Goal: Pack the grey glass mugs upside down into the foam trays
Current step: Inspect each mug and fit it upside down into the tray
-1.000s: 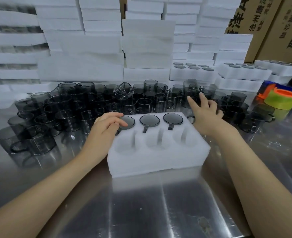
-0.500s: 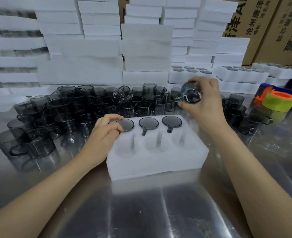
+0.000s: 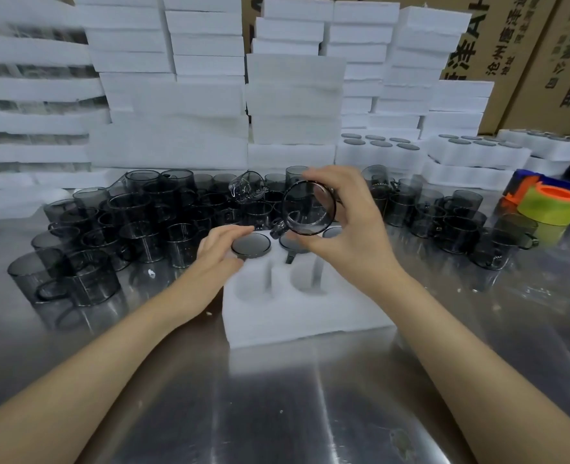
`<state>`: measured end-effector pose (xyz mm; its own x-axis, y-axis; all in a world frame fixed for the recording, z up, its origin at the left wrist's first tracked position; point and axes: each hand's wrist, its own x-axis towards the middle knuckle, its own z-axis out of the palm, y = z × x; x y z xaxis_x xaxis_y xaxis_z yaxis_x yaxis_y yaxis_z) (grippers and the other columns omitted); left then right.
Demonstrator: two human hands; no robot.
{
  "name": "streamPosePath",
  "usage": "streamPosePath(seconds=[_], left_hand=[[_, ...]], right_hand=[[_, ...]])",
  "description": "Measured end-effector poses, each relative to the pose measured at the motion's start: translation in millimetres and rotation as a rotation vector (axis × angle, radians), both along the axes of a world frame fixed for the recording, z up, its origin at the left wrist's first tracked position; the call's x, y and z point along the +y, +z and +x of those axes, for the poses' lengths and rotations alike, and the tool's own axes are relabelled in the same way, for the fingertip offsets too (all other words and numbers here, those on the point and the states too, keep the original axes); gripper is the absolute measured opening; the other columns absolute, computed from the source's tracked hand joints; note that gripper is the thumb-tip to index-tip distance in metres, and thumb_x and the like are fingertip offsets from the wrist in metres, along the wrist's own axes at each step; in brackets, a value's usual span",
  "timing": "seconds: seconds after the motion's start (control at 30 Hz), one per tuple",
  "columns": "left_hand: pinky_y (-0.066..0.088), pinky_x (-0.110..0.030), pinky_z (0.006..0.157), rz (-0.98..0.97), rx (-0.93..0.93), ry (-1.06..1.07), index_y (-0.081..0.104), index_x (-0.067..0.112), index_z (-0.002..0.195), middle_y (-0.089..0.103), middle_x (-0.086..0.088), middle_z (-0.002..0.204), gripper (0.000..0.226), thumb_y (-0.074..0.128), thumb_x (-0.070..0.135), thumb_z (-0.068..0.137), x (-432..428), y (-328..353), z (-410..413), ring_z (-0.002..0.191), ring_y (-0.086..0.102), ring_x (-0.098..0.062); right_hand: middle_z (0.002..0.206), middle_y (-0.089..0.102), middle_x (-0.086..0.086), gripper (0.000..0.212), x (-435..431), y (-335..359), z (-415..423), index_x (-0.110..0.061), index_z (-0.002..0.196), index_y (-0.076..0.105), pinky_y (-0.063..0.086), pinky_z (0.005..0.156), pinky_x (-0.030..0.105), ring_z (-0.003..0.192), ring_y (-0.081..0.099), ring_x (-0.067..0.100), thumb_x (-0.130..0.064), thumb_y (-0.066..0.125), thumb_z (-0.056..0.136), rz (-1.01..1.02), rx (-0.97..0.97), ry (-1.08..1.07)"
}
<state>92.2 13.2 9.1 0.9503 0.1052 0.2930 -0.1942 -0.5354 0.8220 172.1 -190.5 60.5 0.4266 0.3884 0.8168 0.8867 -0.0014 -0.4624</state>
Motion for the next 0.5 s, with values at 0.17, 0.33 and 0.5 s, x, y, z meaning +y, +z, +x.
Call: streamPosePath(seconds=[0.17,0.33,0.5], left_hand=[[0.026,-0.017,0.109,-0.062,-0.086,0.101,0.055,0.020,0.122,0.042,0.008,0.130,0.045,0.036,-0.008,0.093,-7.6,-3.0,6.8,0.129,0.037,-0.007],[0.026,-0.005,0.101,-0.031,-0.160,0.094,0.057,0.011,0.121,0.045,0.002,0.131,0.042,0.035,-0.012,0.093,-6.7,-8.1,7.5,0.122,0.041,-0.003],[0.026,-0.003,0.098,-0.095,-0.138,0.092,0.062,0.020,0.110,0.044,0.008,0.132,0.042,0.036,-0.009,0.095,-6.1,-9.6,8.1,0.122,0.040,0.006]], right_hand=[[0.110,0.062,-0.010,0.066,0.0,4.0,-4.4,-0.025,0.119,0.056,0.048,0.094,0.026,0.107,0.060,0.007,-0.013,0.088,0.063,0.030,0.203,0.008],[0.087,0.072,-0.003,0.035,3.1,9.9,-7.6,-0.021,0.109,0.058,0.057,0.062,0.028,0.084,0.070,0.016,-0.026,0.072,0.077,0.143,0.732,0.217],[0.120,0.059,0.027,0.042,0.6,8.7,-0.1,-0.004,0.125,0.049,0.057,0.080,0.041,0.111,0.061,0.042,-0.001,0.061,0.085,0.192,1.147,0.520]])
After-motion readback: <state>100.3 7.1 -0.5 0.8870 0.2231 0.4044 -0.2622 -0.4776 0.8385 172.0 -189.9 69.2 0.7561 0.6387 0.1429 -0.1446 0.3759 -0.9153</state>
